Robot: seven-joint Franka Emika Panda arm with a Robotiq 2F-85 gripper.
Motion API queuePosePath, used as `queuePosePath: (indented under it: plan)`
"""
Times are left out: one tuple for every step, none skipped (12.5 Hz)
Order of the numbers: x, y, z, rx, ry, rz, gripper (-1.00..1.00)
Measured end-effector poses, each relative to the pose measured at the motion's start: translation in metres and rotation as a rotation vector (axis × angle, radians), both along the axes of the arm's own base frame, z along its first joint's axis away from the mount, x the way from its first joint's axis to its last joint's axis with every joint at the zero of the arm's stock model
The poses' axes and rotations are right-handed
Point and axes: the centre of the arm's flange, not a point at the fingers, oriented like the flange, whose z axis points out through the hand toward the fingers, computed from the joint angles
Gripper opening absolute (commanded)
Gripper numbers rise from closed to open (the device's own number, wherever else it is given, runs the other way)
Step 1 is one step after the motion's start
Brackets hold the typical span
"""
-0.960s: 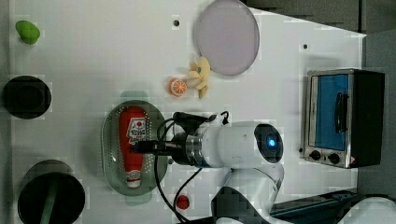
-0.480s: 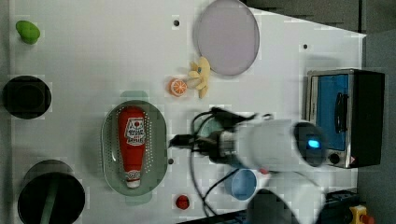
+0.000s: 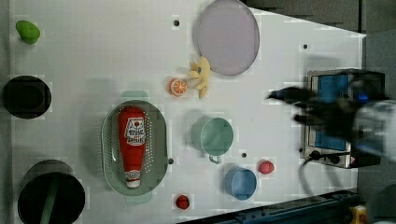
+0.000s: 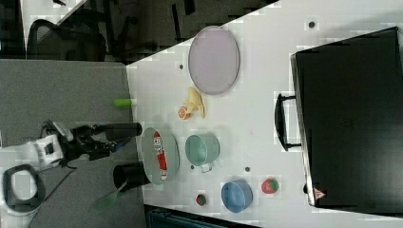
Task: Pick Ketchup from the table and place it in strainer.
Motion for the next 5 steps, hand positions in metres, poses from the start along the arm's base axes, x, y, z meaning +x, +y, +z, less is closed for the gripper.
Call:
queuePosePath:
  plan:
    - [0.003, -0.035, 0.018, -0.003, -0.003, -0.076, 1.0]
    - [0.007, -0.073, 0.031, 0.013, 0.003, -0.156, 1.0]
    - [0.011, -0.111, 0.039, 0.027, 0.019, -0.231, 1.0]
    - [0.015, -0.148, 0.043, 0.053, 0.049, -0.308, 1.0]
    - [0.019, -0.181, 0.047, 0.076, 0.073, -0.373, 1.0]
